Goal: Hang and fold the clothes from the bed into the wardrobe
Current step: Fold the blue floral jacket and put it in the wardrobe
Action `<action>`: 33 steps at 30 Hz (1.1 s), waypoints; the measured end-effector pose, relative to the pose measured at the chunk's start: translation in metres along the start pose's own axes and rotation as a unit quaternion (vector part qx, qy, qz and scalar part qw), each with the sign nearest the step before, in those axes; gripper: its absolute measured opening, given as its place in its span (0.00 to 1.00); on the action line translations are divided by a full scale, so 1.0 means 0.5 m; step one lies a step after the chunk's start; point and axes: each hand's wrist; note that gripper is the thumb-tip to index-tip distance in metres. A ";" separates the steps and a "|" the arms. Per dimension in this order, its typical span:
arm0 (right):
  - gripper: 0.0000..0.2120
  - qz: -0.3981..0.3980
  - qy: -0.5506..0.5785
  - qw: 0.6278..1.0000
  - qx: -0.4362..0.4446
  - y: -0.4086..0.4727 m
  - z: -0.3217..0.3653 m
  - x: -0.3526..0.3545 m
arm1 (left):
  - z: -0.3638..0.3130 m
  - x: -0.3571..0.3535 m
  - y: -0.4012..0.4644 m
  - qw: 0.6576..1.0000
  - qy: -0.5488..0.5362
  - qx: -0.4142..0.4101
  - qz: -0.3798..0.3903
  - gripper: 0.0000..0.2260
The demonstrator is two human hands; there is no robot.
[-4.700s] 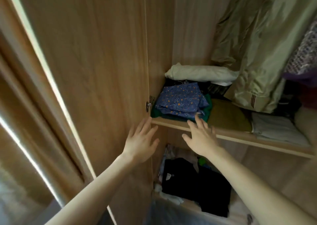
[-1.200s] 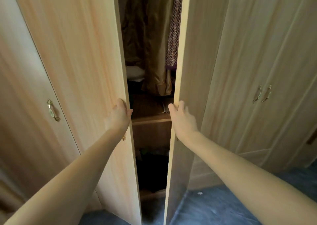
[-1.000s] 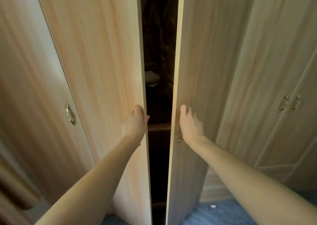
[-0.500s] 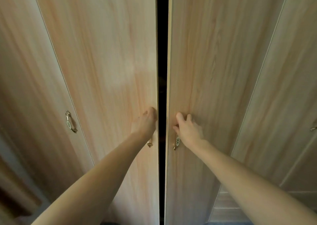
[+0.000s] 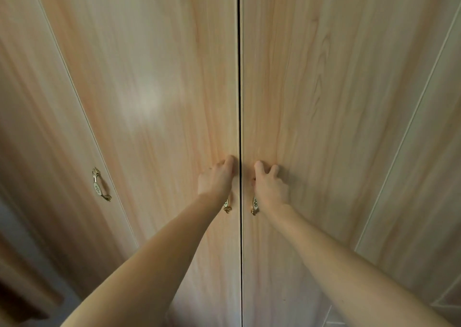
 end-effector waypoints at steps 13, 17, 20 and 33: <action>0.18 -0.007 0.002 0.999 -0.031 0.068 0.019 -0.020 | -0.002 -0.038 0.062 0.999 -0.031 -0.002 -0.014 0.08; 0.18 -0.024 -0.009 0.999 -0.028 0.068 0.016 -0.032 | -0.001 -0.033 0.057 0.999 -0.037 -0.019 -0.016 0.09; 0.17 -0.028 -0.008 0.999 -0.032 0.069 0.018 -0.034 | -0.008 -0.026 0.051 0.999 -0.029 -0.019 -0.015 0.09; 0.17 0.052 -0.053 0.994 0.075 0.040 -0.047 -0.017 | 0.005 0.034 -0.026 0.991 -0.001 -0.044 0.127 0.11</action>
Point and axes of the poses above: each hand's wrist, its own y-axis towards the middle knuckle, its own x-axis out of the back of the hand, z = x × y, and after that the axes turned 2 degrees about x, right-handed
